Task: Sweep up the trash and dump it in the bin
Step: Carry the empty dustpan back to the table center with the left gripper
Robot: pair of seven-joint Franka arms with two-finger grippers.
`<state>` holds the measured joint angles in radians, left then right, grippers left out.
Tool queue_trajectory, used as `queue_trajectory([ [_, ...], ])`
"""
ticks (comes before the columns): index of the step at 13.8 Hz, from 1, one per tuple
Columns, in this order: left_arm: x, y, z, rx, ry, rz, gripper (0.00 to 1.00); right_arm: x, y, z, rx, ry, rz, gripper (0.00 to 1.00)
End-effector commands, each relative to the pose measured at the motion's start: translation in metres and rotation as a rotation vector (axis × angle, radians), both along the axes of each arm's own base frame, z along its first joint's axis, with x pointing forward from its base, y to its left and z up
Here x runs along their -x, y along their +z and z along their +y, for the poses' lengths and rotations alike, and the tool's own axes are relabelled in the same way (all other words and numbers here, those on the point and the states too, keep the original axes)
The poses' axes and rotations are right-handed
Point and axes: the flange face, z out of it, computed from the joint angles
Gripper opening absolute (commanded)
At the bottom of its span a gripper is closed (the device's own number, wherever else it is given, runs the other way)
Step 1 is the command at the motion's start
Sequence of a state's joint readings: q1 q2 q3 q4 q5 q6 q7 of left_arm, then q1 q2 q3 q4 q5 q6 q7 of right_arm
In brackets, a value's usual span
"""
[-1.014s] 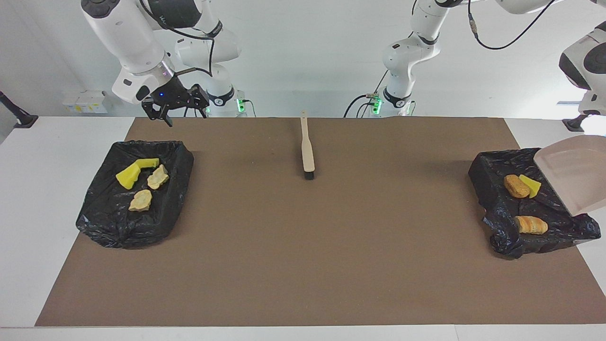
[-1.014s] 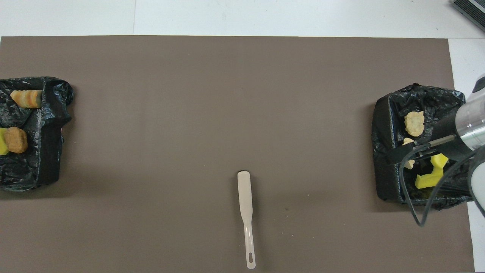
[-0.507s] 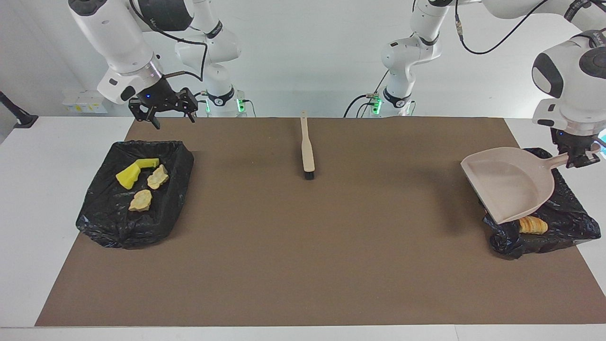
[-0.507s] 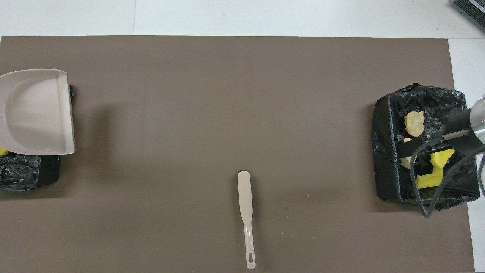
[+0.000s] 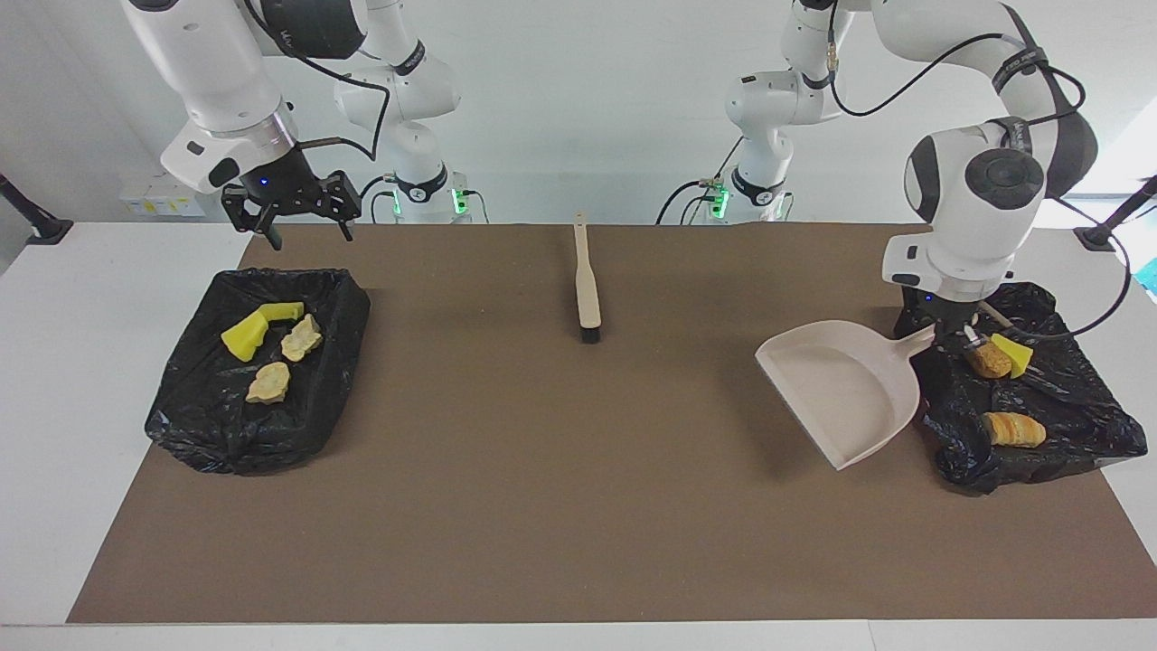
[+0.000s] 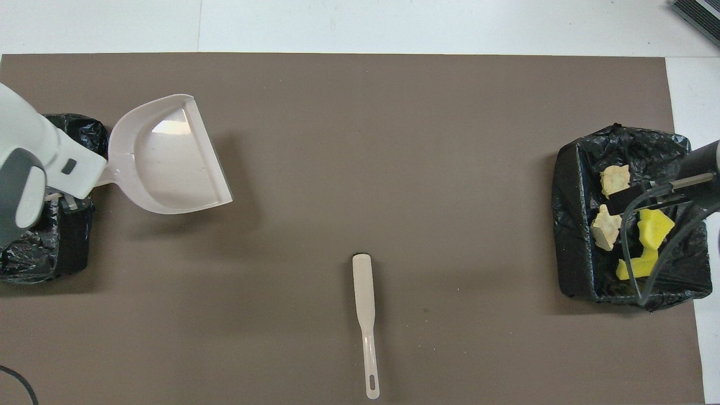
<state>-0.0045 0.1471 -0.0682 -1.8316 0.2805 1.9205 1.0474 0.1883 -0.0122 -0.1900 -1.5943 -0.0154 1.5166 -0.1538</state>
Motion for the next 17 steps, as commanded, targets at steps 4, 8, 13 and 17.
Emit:
queue_trajectory([
  [4, 0.019, -0.053, -0.123, 0.08, 0.351, -0.08, 0.0, 0.008, 0.021, -0.005, 0.012, -0.123, -0.026, 1.0],
  [8, 0.033, -0.062, -0.197, 0.16, 0.68, -0.067, 0.0, 0.014, 0.027, 0.0, 0.014, -0.117, -0.031, 1.0],
  [13, 0.026, -0.059, -0.247, 0.214, 0.871, -0.04, 0.0, 0.021, 0.029, -0.009, 0.027, -0.135, -0.034, 1.0],
  [17, 0.028, -0.064, -0.292, 0.195, 0.949, -0.031, 0.0, 0.021, 0.032, -0.02, 0.033, -0.13, -0.046, 1.0],
])
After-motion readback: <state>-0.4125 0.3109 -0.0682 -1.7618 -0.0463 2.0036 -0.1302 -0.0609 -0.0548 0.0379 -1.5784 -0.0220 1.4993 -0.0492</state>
